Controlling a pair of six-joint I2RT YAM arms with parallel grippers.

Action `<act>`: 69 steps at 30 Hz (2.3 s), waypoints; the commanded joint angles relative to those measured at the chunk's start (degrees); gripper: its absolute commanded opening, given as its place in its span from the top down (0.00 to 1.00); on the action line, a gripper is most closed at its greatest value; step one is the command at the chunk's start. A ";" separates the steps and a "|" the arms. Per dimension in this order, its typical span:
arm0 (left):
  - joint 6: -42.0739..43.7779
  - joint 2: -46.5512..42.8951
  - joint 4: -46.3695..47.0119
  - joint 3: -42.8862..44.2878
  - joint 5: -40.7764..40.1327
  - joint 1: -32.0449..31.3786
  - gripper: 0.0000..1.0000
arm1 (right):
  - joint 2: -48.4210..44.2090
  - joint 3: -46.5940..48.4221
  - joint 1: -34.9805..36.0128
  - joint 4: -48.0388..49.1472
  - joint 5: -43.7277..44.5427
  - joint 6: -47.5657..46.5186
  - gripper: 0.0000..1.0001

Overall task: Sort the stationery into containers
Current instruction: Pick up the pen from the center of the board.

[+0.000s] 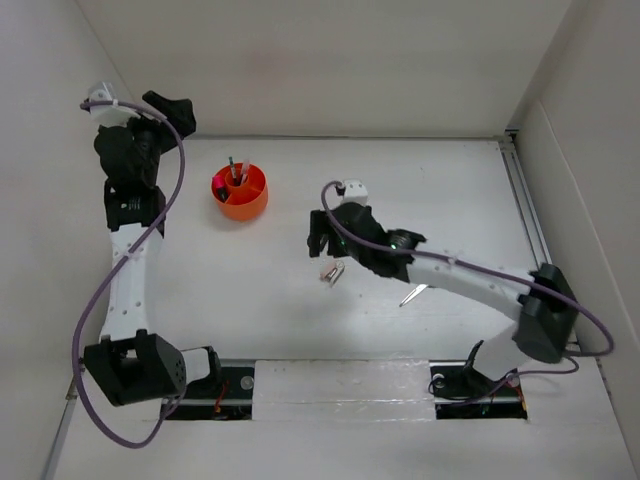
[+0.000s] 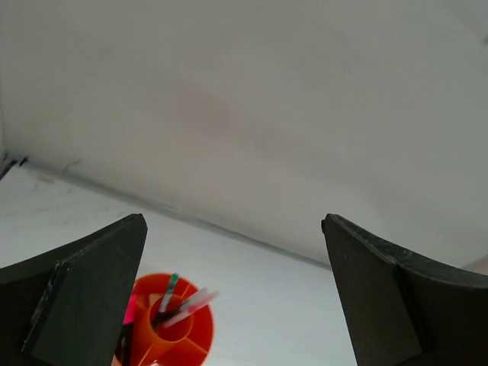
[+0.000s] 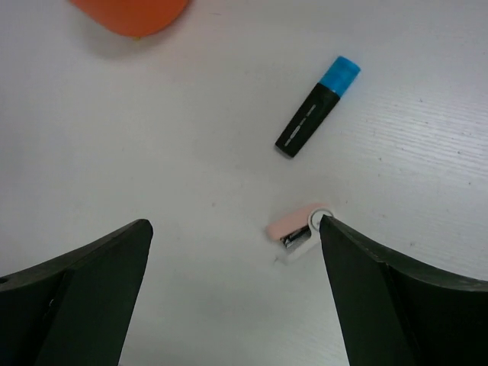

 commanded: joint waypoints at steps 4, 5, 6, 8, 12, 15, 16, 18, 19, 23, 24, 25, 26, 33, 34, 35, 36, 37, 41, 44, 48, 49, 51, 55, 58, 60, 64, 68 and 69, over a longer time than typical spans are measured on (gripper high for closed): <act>-1.38 -5.66 -14.78 6.21 4.84 -0.47 0.00 | 25.94 26.29 -3.30 -22.73 9.70 11.55 0.05; -1.39 -6.72 -14.79 5.60 4.30 -0.47 0.00 | 28.58 31.38 -3.99 -24.27 9.73 12.88 0.05; -1.39 -8.55 -14.79 5.07 4.30 -0.47 0.00 | 32.43 32.91 -4.00 -24.81 9.21 13.50 0.05; -0.87 -9.10 -17.24 5.06 3.42 -0.47 0.00 | 34.75 34.50 -5.66 -24.29 6.58 15.08 0.06; -0.86 -11.21 -18.57 3.14 1.58 -0.47 0.00 | 35.99 31.88 -8.47 -20.60 4.20 18.16 0.10; -0.86 -12.52 -19.10 2.60 1.57 -0.47 0.00 | 35.99 30.64 -10.15 -17.43 2.00 18.16 0.12; -0.86 -12.53 -19.10 2.60 2.18 -0.47 0.00 | 36.59 30.64 -10.15 -17.43 1.47 18.16 0.12; -0.86 -12.53 -18.57 2.60 3.67 -0.47 0.00 | 37.91 30.64 -10.68 -16.81 0.77 17.55 0.17; -0.86 -12.53 -18.57 2.60 4.29 -0.47 0.00 | 37.92 30.64 -10.68 -15.94 0.77 16.76 0.18; -1.39 -12.01 -18.04 2.60 5.35 0.06 0.00 | 40.73 33.43 -10.68 -16.64 0.24 16.76 0.20; -1.39 -12.00 -18.04 2.08 5.35 0.58 0.00 | 41.78 34.06 -10.68 -17.59 0.24 16.76 0.20; -1.91 -12.00 -18.04 2.08 5.88 0.59 0.00 | 42.31 34.59 -10.68 -18.65 0.24 16.76 0.21; -1.92 -12.00 -18.04 2.08 5.88 0.59 0.00 | 42.31 35.11 -10.16 -18.66 0.24 16.76 0.21; -2.45 -11.47 -18.04 2.08 6.41 1.11 0.00 | 44.86 36.26 -9.45 -22.79 3.32 18.07 0.28; -2.45 -10.95 -18.04 2.08 6.41 1.11 0.00 | 45.38 35.74 -9.97 -22.79 3.32 18.07 0.29; -2.45 -10.95 -17.52 2.08 7.10 1.11 0.00 | 45.91 35.73 -9.98 -23.31 3.32 18.07 0.33; -2.45 -10.95 -17.51 2.08 7.11 1.11 0.00 | 45.92 35.73 -9.98 -23.32 2.79 18.07 0.34; -2.45 -10.95 -17.51 2.08 7.11 1.11 0.00 | 46.53 35.73 -9.98 -23.84 2.79 18.07 0.35; -2.45 -10.95 -17.51 2.08 6.58 1.11 0.00 | 48.46 36.78 -9.98 -25.16 3.40 18.07 0.52; -2.45 -10.95 -18.04 2.08 6.06 1.11 0.00 | 48.47 36.27 -9.98 -25.95 3.40 18.07 0.77; -1.92 -10.95 -18.57 2.08 5.53 1.11 0.00 | 48.47 33.10 -9.98 -23.68 2.27 17.55 1.00; -1.92 -10.95 -18.57 2.08 6.14 1.11 0.00 | 47.33 31.97 -10.67 -21.06 2.26 16.68 1.00; -1.92 -9.72 -17.87 2.08 8.86 1.11 0.00 | 44.26 25.50 -10.68 -15.43 -1.33 14.22 1.00; -5.16 -5.61 -14.36 0.32 20.88 1.11 0.00 | 28.57 12.56 -11.21 -1.28 -3.18 8.60 1.00; -8.94 -0.42 -8.31 -1.08 35.20 1.11 0.00 | 20.37 4.92 -10.59 8.39 -4.24 1.74 1.00; -14.62 1.96 -0.31 -3.80 43.80 1.11 0.00 | 13.94 2.61 -9.71 13.30 -5.11 -3.44 1.00; -16.34 5.14 3.93 -5.13 47.37 0.59 0.00 | 8.31 1.98 -9.01 17.28 -9.32 -10.13 1.00; -12.65 5.84 -0.02 -3.72 47.37 -3.36 0.00 | 8.30 6.62 -9.53 17.29 -11.10 -13.13 1.00; -12.64 4.88 -0.02 -5.55 47.37 -3.37 0.00 | 8.82 7.69 -9.54 17.29 -11.10 -14.00 1.00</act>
